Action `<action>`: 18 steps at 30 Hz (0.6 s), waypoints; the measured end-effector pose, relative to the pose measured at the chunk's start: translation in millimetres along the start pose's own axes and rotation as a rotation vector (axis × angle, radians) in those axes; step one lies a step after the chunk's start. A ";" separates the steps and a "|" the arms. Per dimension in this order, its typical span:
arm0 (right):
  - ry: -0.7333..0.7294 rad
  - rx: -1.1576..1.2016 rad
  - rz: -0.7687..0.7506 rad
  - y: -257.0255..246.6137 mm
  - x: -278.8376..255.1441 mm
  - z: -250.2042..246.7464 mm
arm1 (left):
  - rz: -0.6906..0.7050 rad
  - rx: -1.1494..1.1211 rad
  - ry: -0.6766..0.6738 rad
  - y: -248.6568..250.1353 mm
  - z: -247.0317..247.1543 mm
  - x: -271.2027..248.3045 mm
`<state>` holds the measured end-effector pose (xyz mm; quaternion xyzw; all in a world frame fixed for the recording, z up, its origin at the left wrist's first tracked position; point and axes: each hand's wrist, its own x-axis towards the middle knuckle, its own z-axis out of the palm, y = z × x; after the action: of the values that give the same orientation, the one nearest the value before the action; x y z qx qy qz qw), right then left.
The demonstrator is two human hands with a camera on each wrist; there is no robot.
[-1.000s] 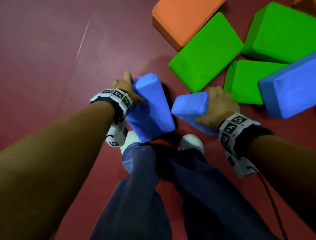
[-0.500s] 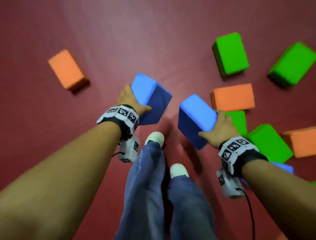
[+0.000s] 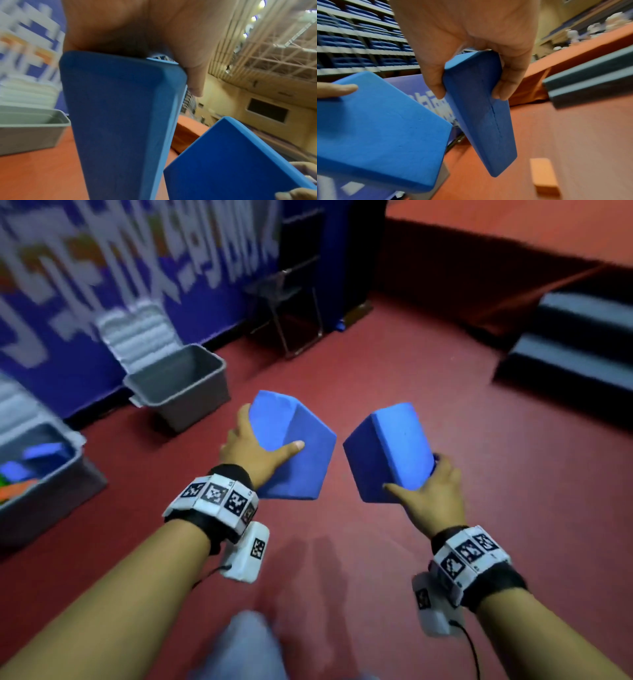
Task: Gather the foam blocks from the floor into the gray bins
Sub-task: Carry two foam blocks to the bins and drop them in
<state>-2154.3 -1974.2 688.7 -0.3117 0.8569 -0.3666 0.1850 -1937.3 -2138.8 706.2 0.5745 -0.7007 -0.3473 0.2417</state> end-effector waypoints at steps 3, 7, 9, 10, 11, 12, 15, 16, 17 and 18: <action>-0.062 0.002 -0.182 -84.9 -7.0 31.5 | -0.041 -0.092 0.166 -30.3 -97.6 -8.3; -0.184 0.005 -0.383 -195.4 -33.0 96.5 | -0.135 -0.191 0.413 -87.6 -224.6 -31.8; -0.249 0.017 -0.473 -249.0 -51.0 138.7 | -0.188 -0.205 0.537 -122.8 -285.1 -43.3; -0.291 0.017 -0.511 -274.9 -63.7 162.5 | -0.215 -0.202 0.590 -143.4 -313.8 -51.2; -0.331 0.026 -0.548 -300.3 -76.2 188.8 | -0.245 -0.198 0.640 -165.2 -341.7 -59.3; -0.368 0.039 -0.578 -325.2 -87.7 216.4 | -0.282 -0.198 0.686 -186.5 -368.6 -66.7; -0.465 0.045 -0.651 -390.3 -115.6 291.5 | -0.374 -0.223 0.822 -244.4 -435.4 -83.3; -0.485 0.055 -0.672 -409.3 -123.0 313.1 | -0.382 -0.230 0.875 -261.4 -454.8 -84.7; -0.504 0.064 -0.685 -426.2 -128.8 332.9 | -0.386 -0.237 0.918 -278.1 -471.8 -83.5; -0.519 0.070 -0.693 -440.4 -132.6 351.5 | -0.391 -0.245 0.940 -291.7 -486.7 -80.5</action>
<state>-1689.3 -2302.1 794.9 -0.6563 0.6137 -0.3453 0.2709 -1374.5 -2191.0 800.5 0.7559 -0.3504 -0.1700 0.5262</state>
